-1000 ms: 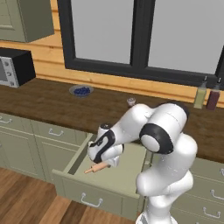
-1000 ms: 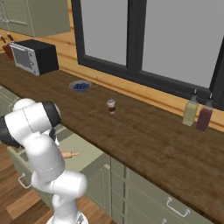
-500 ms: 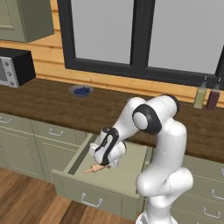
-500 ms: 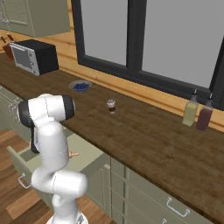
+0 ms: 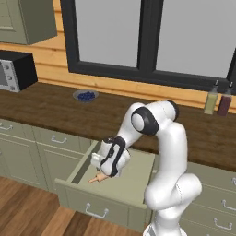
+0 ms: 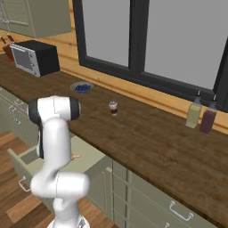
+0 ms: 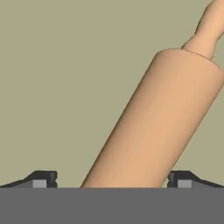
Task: Pick the rolling pin from the drawer and place it on the counter.
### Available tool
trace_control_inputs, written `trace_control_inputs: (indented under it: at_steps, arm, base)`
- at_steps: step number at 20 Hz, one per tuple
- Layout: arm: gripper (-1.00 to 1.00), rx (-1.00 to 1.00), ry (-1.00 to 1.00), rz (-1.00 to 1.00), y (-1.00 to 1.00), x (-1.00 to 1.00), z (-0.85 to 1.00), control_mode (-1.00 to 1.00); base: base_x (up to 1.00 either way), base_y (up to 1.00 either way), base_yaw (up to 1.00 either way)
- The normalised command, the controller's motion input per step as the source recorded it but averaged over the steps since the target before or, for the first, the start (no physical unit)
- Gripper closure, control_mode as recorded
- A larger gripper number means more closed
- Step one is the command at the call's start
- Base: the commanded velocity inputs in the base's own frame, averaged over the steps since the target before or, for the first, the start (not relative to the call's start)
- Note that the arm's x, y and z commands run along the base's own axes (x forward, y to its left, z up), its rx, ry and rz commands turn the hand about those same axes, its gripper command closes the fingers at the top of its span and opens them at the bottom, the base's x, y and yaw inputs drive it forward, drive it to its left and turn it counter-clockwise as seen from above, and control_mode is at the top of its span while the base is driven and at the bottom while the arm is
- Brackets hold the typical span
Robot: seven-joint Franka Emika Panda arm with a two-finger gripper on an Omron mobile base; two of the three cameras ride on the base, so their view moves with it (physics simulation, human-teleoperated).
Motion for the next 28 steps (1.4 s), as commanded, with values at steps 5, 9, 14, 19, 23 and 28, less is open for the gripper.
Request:
trace_control_inputs:
  at_steps: [5, 9, 14, 19, 23, 28]
  arm:
    - [1.00, -0.12, 0.00, 0.00, 0.51, 0.01, -0.48, -1.00]
    - [1.00, -0.08, 0.01, 0.05, 0.26, -0.15, -0.64, -1.00]
    - [1.00, 0.01, 0.01, 0.02, 0.01, -0.26, 0.29, -1.00]
    - [1.00, 0.05, 0.13, 0.03, 0.00, 0.00, 0.92, -1.00]
    - [1.00, 0.01, 0.24, 0.18, 0.00, -0.18, 1.00, -1.00]
    - [1.00, 0.00, 0.24, 0.29, 0.00, -0.02, 1.00, -1.00]
  base:
    - [0.00, 0.00, 0.00]
    - [0.00, 0.00, 0.00]
    - [0.00, 0.00, 0.00]
    - [0.00, 0.00, 0.00]
    - [0.00, 0.00, 0.00]
    - [0.00, 0.00, 0.00]
